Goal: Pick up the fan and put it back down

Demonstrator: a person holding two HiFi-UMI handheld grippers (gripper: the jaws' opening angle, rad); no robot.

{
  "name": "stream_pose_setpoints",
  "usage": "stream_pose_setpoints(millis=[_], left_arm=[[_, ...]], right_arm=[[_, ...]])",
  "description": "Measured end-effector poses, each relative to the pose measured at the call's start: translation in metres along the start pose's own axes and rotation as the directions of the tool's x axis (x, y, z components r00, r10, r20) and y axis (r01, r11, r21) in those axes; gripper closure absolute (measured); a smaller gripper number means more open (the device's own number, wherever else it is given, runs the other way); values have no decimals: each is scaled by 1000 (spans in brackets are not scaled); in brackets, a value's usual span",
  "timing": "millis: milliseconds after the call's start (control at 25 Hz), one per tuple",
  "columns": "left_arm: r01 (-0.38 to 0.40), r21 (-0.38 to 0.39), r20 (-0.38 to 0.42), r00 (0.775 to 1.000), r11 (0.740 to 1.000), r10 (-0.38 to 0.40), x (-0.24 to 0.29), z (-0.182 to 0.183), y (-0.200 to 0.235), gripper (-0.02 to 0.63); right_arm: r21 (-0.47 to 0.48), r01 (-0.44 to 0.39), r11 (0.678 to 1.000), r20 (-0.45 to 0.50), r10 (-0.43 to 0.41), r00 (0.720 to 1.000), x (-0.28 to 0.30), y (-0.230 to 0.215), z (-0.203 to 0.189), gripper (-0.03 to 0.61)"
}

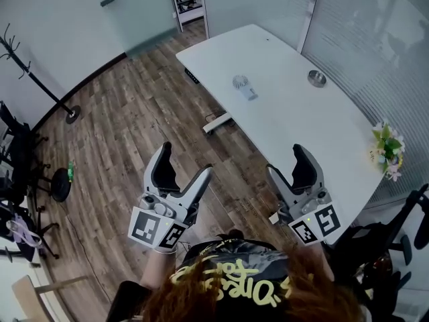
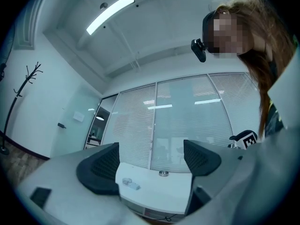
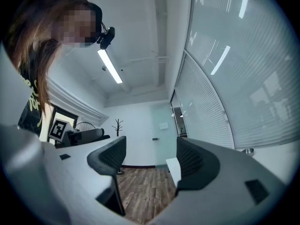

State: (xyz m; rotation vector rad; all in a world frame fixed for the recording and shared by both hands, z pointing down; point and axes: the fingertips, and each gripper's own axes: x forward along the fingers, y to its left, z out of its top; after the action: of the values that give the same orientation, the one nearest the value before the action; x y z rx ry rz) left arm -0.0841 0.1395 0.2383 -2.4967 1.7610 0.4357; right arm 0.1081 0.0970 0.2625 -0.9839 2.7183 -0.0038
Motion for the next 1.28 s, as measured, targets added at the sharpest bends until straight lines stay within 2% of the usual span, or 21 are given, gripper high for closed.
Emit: stream_pose_setpoints(millis=[360,600,880,1040,1280], left_arm=[[6,-2,-26,1000,1000,-6,12,-10,4,189],[-18,7,-19,1000,1000,18,19,-9,5,189],[-42,-20,-40,998,999,41,25,-23,23,189],[-10,-5,-47,999,1000,10,44,-40,40,189],[45,5,-31,999,999,-45,98,-52,84,189]], right_arm=[[11,-7,1000,-13,8,1000,8,-14,-8,261],[16,-18,1000,-23,18,1000,16,-27,-5,261],[34,-43,998,-63,45,997,43,-31,-24,261],[21,-51,998,-58,52,997,62,-42,-41,261],[-6,-9,1000,-31,8,999,114,-76,-52,261]])
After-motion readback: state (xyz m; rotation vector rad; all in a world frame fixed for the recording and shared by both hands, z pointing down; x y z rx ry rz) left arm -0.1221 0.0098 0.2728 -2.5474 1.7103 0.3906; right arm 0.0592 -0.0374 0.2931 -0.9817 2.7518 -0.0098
